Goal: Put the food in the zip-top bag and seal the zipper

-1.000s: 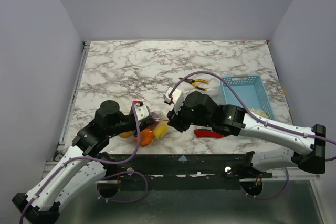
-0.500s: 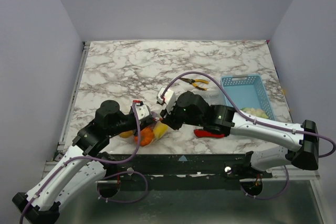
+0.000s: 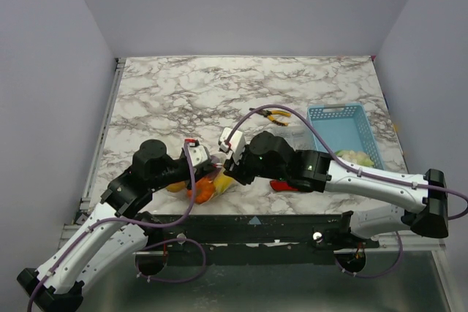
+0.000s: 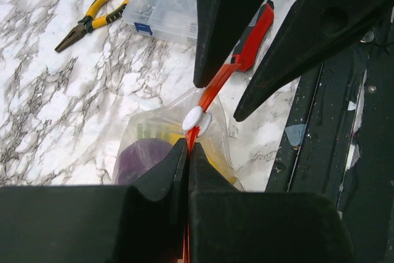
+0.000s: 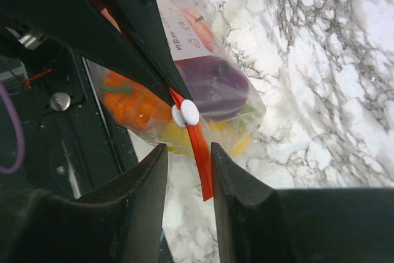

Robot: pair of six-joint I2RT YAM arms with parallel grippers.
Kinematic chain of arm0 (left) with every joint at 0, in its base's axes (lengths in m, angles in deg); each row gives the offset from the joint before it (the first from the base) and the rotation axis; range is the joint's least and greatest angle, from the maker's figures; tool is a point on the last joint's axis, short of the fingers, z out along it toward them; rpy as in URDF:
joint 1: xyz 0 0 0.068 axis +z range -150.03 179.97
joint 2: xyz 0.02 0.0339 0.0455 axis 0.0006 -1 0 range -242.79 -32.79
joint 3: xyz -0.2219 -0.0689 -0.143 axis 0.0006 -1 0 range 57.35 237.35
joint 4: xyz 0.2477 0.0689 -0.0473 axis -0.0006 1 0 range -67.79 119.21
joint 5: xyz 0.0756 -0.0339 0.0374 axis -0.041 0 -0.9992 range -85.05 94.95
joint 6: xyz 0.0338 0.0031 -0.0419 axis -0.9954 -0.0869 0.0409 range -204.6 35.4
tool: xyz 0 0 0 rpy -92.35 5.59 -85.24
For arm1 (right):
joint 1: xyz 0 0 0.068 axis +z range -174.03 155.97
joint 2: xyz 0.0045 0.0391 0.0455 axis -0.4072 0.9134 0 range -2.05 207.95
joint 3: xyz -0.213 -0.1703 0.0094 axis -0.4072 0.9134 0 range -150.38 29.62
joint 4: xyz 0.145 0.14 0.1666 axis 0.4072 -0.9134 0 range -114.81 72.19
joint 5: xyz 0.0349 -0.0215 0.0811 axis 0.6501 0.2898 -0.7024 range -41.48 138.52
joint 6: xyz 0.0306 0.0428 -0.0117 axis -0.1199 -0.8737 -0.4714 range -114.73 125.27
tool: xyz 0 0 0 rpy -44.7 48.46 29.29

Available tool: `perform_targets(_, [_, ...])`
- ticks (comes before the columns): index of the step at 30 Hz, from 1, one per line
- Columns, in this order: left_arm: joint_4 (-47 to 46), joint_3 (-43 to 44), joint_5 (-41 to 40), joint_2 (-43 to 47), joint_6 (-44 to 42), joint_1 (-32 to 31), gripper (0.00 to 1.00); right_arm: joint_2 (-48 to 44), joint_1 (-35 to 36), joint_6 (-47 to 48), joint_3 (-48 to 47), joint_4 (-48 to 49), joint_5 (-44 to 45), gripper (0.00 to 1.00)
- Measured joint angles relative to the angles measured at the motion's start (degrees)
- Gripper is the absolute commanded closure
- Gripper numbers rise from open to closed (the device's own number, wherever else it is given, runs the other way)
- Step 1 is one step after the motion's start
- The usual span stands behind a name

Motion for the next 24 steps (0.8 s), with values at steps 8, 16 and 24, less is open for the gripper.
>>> perform_targets(8, [0.0,0.0,-0.2,0.0,0.5,0.0,1.0,0.6,1.2,3.1,1.4,2.1,5.5,0.72])
perform_targets(16, [-0.1,0.0,-0.4,0.2,0.9,0.0,1.0,1.0,1.6,5.4,2.9,4.5,9.3,0.73])
perform_targets(24, [-0.7,0.0,-0.4,0.2,1.4,0.0,0.61,1.1,1.7,8.5,3.2,6.1,10.0,1.0])
